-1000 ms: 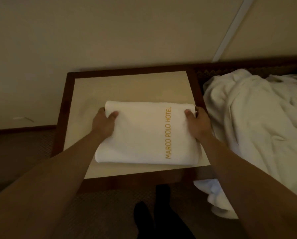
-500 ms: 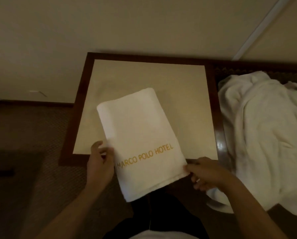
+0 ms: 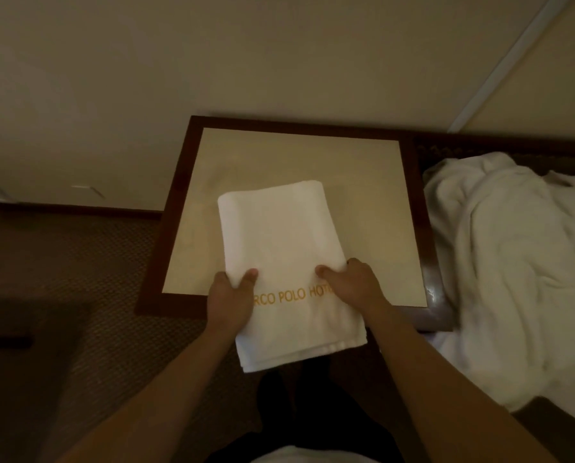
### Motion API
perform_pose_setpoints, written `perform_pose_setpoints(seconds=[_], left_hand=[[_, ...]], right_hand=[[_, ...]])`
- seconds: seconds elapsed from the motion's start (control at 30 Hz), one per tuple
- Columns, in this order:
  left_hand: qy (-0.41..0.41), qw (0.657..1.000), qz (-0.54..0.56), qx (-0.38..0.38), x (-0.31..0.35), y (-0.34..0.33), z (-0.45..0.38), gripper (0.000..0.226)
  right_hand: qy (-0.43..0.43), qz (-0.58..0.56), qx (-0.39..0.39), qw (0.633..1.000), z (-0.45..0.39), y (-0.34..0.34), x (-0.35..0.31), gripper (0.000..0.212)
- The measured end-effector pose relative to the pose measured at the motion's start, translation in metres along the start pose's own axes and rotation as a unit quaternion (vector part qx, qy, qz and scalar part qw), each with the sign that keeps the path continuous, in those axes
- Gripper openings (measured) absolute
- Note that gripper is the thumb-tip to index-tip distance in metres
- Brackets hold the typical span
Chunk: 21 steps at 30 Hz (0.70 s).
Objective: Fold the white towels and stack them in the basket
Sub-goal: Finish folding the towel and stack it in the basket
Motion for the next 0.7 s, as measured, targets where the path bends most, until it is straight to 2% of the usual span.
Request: perform_pose_setpoints(seconds=[0.1,0.2,0.3,0.37,0.43,0.53,0.6,0.7], left_hand=[[-0.003,0.999,0.011,-0.033,-0.001,0.0,-0.001,0.051],[0.018,0.996,0.044,-0.08,-0.003,-0.001,-0.002,0.058],[0.01,0.991,0.029,-0.131,0.003,-0.014,0.002,0.065],[-0.005,0.988,0.016,-0.156,0.01,-0.03,0.006,0.067],[-0.041,0.982,-0.002,-0.187,0.023,-0.052,0.014,0.068],[-0.099,0.965,-0.039,-0.24,0.048,-0.1,0.039,0.077],[-0.143,0.955,-0.063,-0.253,0.07,-0.132,0.063,0.071],[-0.208,0.933,-0.088,-0.281,0.105,-0.195,0.113,0.06]], right_hand=[[0.018,-0.072,-0.001,0.997,0.01,-0.002,0.0,0.058],[-0.012,-0.203,-0.077,0.976,0.02,-0.003,0.017,0.033],[-0.019,-0.255,-0.118,0.96,0.038,0.007,0.038,0.029],[0.002,-0.29,-0.099,0.952,0.049,0.014,0.056,0.032],[0.019,-0.301,-0.047,0.952,0.06,0.028,0.077,0.032],[0.047,-0.222,0.019,0.974,0.082,0.066,0.115,0.047],[0.064,-0.187,0.044,0.979,0.108,0.097,0.137,0.041],[0.051,-0.235,0.113,0.964,0.149,0.15,0.193,0.051]])
Point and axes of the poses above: each hand's wrist, its own z-axis away from the middle knuckle, its own y-axis out of the back of the hand, x = y × z, the point moved 4 cm from there along -z, towards the middle knuckle, and after that the axes turned 8 degrees about -x, right-handed, at the moved point
